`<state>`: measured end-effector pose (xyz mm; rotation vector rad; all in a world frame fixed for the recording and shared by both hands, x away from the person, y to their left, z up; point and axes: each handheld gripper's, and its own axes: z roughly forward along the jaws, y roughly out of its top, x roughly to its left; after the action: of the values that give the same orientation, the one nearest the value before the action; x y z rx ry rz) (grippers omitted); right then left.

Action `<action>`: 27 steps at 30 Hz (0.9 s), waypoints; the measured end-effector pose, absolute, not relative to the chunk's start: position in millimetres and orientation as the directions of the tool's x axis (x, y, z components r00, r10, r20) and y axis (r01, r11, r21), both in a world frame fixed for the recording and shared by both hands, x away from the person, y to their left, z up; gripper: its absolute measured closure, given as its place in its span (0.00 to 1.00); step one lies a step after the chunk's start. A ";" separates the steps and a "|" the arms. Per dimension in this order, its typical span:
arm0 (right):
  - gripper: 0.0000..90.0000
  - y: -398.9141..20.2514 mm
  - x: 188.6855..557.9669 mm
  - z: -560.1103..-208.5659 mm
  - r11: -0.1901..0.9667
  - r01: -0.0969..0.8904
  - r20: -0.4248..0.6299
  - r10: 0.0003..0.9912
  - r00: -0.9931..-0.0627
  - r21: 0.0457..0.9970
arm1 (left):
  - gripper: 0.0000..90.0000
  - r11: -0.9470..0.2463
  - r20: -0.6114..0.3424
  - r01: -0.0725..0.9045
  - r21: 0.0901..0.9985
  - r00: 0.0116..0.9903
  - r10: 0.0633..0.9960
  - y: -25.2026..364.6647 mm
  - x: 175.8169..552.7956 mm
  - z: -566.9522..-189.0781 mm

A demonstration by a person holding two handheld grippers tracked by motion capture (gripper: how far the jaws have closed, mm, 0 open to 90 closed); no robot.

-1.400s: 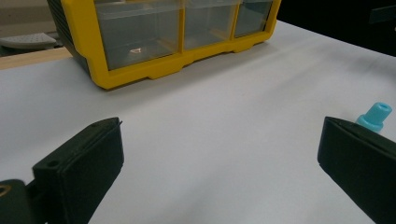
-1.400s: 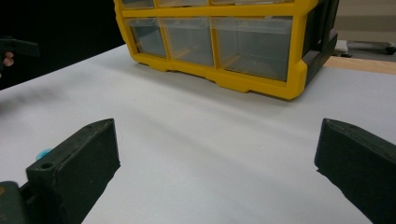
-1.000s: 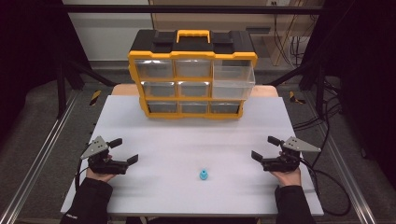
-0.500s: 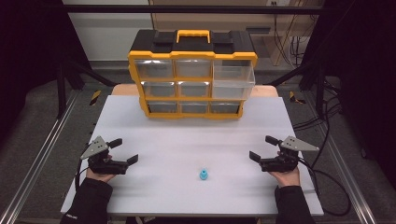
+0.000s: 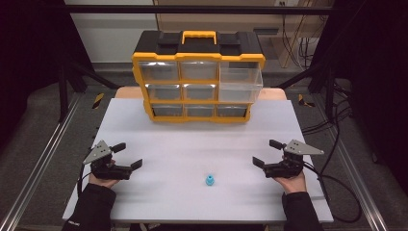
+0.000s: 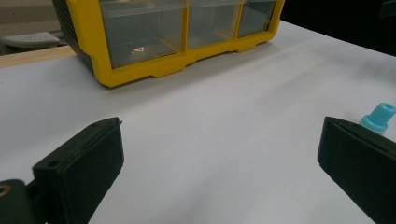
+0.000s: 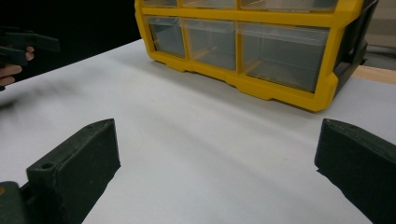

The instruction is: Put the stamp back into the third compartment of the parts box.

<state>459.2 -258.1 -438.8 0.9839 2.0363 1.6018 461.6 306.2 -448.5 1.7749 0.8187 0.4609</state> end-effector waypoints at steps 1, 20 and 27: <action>0.00 -255.7 459.1 -438.2 0.117 0.295 0.128 0.709 -0.693 0.948 | 0.00 -0.187 -0.081 0.305 0.934 0.688 0.721 306.1 461.6 -448.6; 0.00 -233.8 455.6 -430.9 0.141 0.280 0.116 0.672 -0.731 0.949 | 0.00 -0.189 -0.077 0.303 0.934 0.688 0.722 305.2 461.3 -448.6; 0.00 -222.9 454.4 -430.0 0.168 0.275 0.102 0.653 -0.750 0.946 | 0.00 -0.190 -0.077 0.303 0.934 0.688 0.721 305.0 461.3 -448.8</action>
<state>454.4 -222.9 -430.0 0.8859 2.1221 1.6070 461.3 305.0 -448.8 1.7772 0.8175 0.4645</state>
